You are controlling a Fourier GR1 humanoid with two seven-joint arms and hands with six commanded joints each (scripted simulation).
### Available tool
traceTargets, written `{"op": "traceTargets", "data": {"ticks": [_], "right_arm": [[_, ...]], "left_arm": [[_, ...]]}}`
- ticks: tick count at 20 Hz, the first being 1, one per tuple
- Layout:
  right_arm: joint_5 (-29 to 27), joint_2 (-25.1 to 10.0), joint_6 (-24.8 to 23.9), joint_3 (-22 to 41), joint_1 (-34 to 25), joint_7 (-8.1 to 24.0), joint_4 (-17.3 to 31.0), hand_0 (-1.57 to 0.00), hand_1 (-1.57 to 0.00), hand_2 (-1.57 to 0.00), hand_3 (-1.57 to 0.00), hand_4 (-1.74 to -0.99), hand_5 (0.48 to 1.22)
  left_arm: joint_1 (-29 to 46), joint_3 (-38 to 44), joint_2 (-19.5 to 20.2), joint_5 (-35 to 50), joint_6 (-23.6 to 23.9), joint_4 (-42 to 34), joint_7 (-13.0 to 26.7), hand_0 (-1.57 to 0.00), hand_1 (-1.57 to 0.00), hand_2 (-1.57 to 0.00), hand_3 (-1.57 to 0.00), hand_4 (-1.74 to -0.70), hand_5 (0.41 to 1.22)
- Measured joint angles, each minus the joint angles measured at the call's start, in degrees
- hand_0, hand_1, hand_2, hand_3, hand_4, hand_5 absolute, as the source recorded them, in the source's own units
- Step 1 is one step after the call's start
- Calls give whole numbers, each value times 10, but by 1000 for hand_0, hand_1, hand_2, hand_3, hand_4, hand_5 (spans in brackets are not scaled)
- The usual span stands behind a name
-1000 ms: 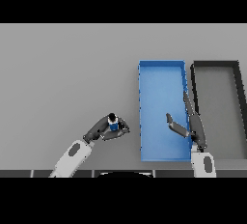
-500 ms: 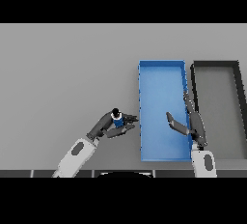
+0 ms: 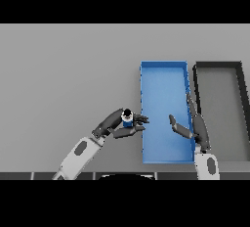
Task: Pick up the blue pipe and place it into the blue bin.
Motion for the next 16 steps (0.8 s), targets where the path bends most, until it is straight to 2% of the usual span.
{"op": "traceTargets", "data": {"ticks": [1,3,4,6,7,8,9,10,12,13,16], "right_arm": [[-1,-4,-1,-4,5,-9,0,1,1,1,1,-1145,643],[10,0,-12,-1,21,-15,-15,1,1,1,1,-1139,643],[18,4,-20,1,32,-15,-27,1,1,1,1,-1138,643],[36,13,-39,8,55,-7,-55,1,1,1,1,-1188,643],[47,18,-47,14,72,-7,-74,1,1,1,1,-1191,642],[52,24,-52,20,78,3,-90,1,1,-2,1,-1184,642],[55,24,-55,18,77,17,-93,1,1,-20,1,-1187,642],[48,18,-53,14,81,11,-109,1,-2,-41,1,-1195,648],[-37,20,1,9,71,-11,-119,1,-22,-89,-1,-1202,624],[-81,10,37,14,69,4,-142,1,-25,-106,-1,-1209,609],[-182,-42,102,13,25,93,-190,1,-18,-117,0,-1228,588]], "left_arm": [[11,1,6,1,-3,-12,-5,-1567,-1568,-1568,-1568,-1466,1220],[0,5,-6,-5,-3,-2,14,-1569,-1569,-1569,-1569,-1466,1220],[2,6,-6,-7,-8,1,8,-1569,-1569,-1570,-1570,-1466,1220],[-1,13,-9,-13,-11,12,5,-1570,-1570,-1570,-1570,-1466,1220],[6,13,-8,-13,-16,8,-6,-1570,-1570,-1570,-1570,-1466,1220],[2,14,-13,-14,-19,11,3,-1570,-1570,-1570,-1570,-1467,1220],[7,15,-11,-13,-24,4,-6,-1570,-1570,-1571,-1571,-1467,1220],[6,18,-14,-13,-25,4,-5,-1571,-1571,-1571,-1571,-1467,1221],[12,15,-19,-22,-27,7,-1,-1571,-1571,-1571,-1571,-1467,1221],[18,16,-18,-23,-31,7,-7,-1571,-1571,-1571,-1571,-1467,1221],[14,19,-24,-29,-37,2,-1,-1571,-1571,-1571,-1571,-1467,1221]]}}
